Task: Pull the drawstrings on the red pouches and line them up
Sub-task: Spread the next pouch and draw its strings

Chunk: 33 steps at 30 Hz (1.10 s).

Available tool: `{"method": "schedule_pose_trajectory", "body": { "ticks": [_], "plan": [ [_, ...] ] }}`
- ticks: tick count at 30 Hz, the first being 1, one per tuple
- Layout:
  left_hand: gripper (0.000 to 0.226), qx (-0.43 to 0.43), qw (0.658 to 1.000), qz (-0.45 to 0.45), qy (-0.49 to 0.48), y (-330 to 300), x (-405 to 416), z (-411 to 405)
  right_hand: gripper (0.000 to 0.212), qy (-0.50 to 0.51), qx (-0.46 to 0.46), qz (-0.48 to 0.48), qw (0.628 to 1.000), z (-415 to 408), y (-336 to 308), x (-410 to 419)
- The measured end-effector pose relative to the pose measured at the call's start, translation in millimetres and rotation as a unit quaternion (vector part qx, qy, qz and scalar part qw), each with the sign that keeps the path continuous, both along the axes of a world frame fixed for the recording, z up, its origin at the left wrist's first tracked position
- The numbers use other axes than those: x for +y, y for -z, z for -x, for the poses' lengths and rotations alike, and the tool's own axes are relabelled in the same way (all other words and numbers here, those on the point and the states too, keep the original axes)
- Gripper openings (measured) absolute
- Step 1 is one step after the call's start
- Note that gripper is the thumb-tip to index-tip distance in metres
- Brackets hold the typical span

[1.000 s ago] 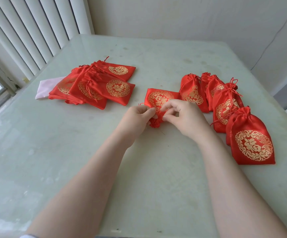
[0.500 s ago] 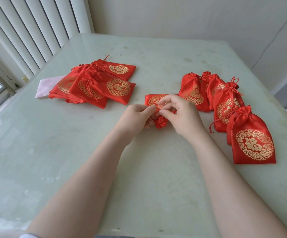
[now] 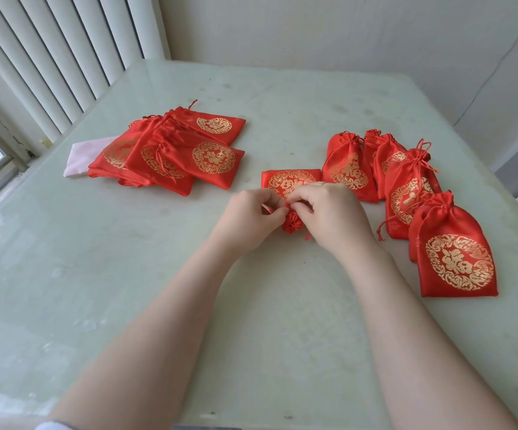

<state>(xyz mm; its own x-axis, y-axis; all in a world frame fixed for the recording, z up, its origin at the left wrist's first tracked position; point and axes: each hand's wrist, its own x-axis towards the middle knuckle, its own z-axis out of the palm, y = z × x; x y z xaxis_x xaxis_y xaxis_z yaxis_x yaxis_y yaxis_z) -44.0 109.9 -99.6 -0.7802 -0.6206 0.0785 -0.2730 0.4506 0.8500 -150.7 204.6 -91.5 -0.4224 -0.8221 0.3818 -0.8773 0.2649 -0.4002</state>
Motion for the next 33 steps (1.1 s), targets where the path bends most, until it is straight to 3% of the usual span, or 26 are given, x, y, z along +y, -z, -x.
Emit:
{"method": "schedule_pose_trajectory", "body": {
  "ticks": [4, 8, 12, 15, 19, 22, 28, 33],
  "plan": [
    [0.004, 0.009, 0.993, 0.12, -0.016, 3.1, -2.1, 0.9, 0.014, -0.005, -0.003, -0.066, 0.998, -1.6, 0.4, 0.4],
    [0.004, 0.044, 0.982, 0.183, -0.02, 7.3, -1.6, 1.9, 0.015, -0.012, -0.188, -0.076, 0.979, -3.1, -3.5, -1.1],
    [0.006, 0.068, 0.979, 0.19, -0.016, 6.9, -0.3, 2.7, 0.028, -0.021, -0.438, -0.046, 0.898, -4.4, -8.7, 1.7],
    [0.016, 0.094, 0.986, 0.137, -0.014, 4.4, -1.4, 1.8, 0.028, -0.012, -0.53, -0.012, 0.848, -5.0, -9.3, 1.5],
    [0.002, 0.136, 0.979, 0.148, 0.03, 3.1, -6.0, -3.3, 0.029, 0.016, -0.545, 0.005, 0.838, -3.6, -7.2, -0.3],
    [0.015, 0.131, 0.977, 0.161, 0.057, 3.7, -4.8, -2.6, 0.027, 0.019, -0.557, 0.011, 0.83, -1.8, -7.4, 0.9],
    [0.01, 0.121, 0.976, 0.167, 0.064, 6.9, -6.3, -2.3, 0.023, 0.001, -0.573, 0.009, 0.82, -0.7, -5.2, 1.9],
    [0.018, 0.113, 0.971, 0.204, 0.056, 5.8, -8.5, -1.9, 0.023, 0.002, -0.584, 0.013, 0.811, -0.3, -6.8, 2.6]
  ]
}}
